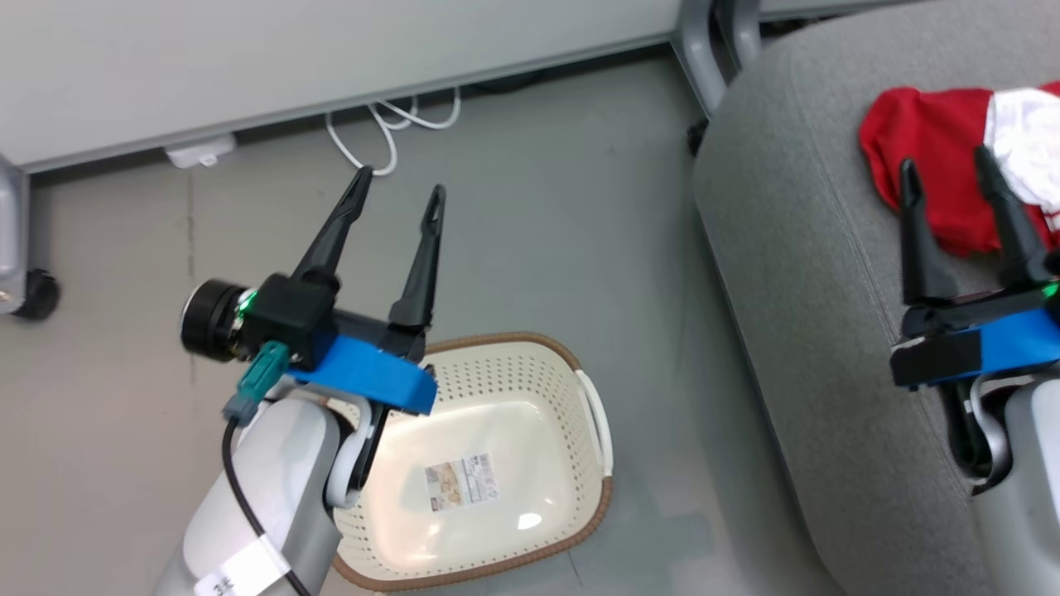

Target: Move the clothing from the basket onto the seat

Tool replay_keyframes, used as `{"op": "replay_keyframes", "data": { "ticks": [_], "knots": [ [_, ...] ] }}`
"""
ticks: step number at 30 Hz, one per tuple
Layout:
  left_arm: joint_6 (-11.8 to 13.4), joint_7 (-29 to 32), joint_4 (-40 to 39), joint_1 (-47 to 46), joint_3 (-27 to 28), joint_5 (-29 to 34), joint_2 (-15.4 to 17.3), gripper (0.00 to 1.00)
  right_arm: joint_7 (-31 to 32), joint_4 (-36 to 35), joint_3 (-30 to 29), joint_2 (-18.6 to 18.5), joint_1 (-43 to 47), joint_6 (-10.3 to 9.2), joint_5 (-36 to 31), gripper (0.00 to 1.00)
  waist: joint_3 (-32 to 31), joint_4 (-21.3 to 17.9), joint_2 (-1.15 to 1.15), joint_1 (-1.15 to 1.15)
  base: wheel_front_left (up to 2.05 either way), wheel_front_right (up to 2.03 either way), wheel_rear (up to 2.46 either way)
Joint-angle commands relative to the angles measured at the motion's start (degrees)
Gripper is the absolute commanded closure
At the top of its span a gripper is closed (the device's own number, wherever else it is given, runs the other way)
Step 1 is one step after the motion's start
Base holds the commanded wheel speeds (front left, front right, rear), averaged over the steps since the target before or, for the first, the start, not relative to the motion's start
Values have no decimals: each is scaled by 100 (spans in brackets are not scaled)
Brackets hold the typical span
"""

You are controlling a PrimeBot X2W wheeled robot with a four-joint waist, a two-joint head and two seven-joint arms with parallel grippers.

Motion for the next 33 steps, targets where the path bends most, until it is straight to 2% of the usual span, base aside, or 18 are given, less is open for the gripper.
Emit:
{"op": "replay_keyframes", "data": {
  "ticks": [1, 12, 18, 26, 33],
  "knots": [
    [-51, -16, -51, 213, 244, 137, -81, 0, -19, 37, 49, 89, 161, 1, 63, 0, -328, 303, 0, 1, 0, 0, 0],
    [-173, -16, -249, 1377, 1800, 790, -558, 0, -19, 67, 281, 436, 693, 1, 105, 0, -940, 678, 0, 1, 0, 0, 0],
    [-330, -16, -416, 1945, 2379, 939, -734, 0, -19, 19, 336, 618, 1179, 1, 149, 0, -1238, 749, 0, 1, 0, 0, 0],
    [-543, -16, -456, 2461, 2575, 1056, -827, 0, -19, -121, 199, 787, 1754, 1, 149, 0, -1482, 816, 0, 1, 0, 0, 0],
    [-553, -16, -482, 2620, 2519, 956, -834, 0, -19, -209, 14, 823, 2068, 1, 158, 0, -1547, 878, 0, 1, 0, 0, 0]
  ]
}}
